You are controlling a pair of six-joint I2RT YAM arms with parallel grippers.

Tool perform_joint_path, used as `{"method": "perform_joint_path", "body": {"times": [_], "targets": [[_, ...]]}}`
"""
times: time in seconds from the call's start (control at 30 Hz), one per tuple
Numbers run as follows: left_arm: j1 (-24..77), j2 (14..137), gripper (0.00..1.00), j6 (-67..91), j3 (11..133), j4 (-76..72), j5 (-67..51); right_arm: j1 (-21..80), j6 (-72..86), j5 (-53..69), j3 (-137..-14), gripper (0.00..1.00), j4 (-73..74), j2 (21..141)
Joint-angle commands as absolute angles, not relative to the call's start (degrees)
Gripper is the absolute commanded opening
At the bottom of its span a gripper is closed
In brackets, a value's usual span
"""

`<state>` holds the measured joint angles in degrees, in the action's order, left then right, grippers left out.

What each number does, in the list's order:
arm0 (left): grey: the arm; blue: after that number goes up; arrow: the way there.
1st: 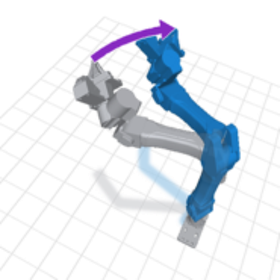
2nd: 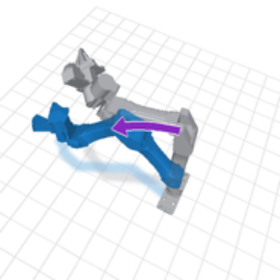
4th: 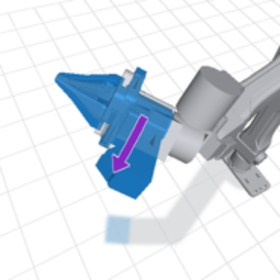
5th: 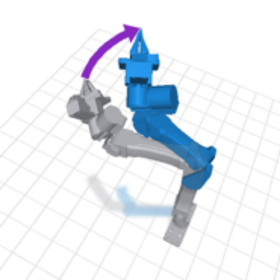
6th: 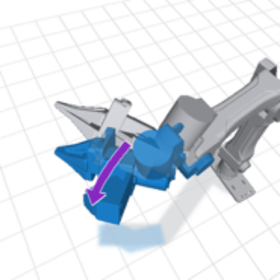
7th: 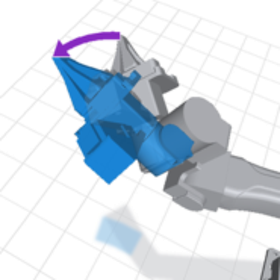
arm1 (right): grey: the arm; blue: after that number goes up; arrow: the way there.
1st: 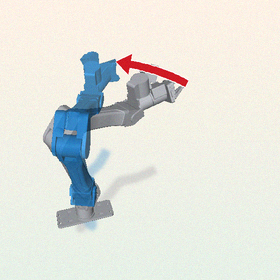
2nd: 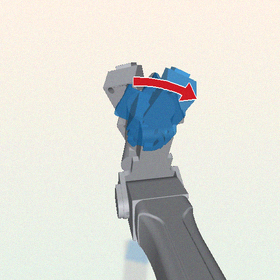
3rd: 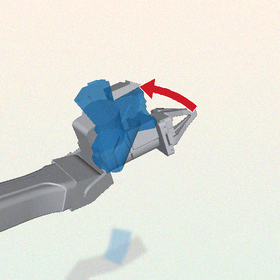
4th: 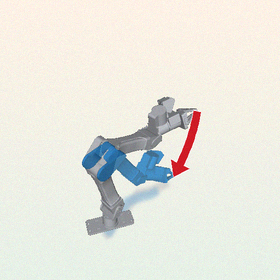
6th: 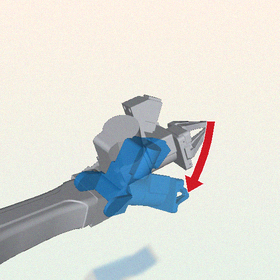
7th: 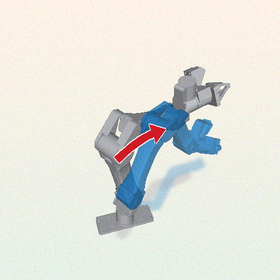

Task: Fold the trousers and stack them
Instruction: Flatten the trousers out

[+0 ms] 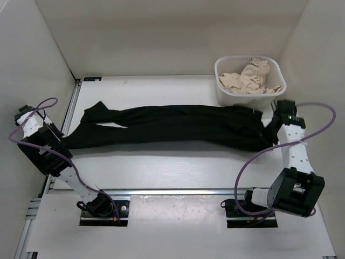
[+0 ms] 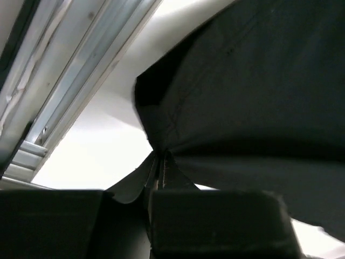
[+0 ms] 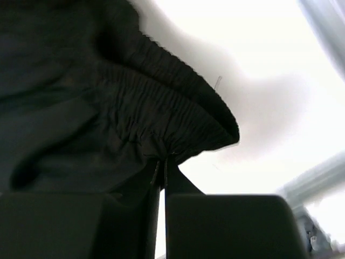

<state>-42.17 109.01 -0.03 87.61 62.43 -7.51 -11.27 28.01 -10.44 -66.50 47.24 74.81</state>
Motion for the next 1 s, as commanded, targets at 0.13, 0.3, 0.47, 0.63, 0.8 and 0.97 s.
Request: {"method": "perform_joint_path", "body": {"times": [0.13,0.3,0.47,0.63,0.8,0.97], "targets": [[-44.5,105.4,0.14,0.0,74.9,60.2,-2.9,-21.1,34.4,-12.0,-42.1,0.24,45.4,72.8],[-44.5,104.8,0.14,0.0,70.7,59.7,-3.6,-22.5,34.5,-12.0,-40.6,0.51,44.8,70.1],[-44.5,103.7,0.14,0.0,70.1,59.2,-3.6,-22.5,35.5,-9.3,-43.7,0.64,50.0,64.9],[-44.5,103.7,0.14,0.0,70.1,59.2,-3.6,-22.5,40.2,-8.1,-43.3,0.80,55.5,61.9],[-44.5,105.6,0.14,0.0,70.8,59.2,-3.6,-22.5,45.4,-4.3,-42.1,0.79,49.7,69.0],[-45.0,105.0,0.14,0.0,70.8,59.2,-3.0,-22.5,45.4,-4.4,-41.8,0.61,47.9,78.0]]}}
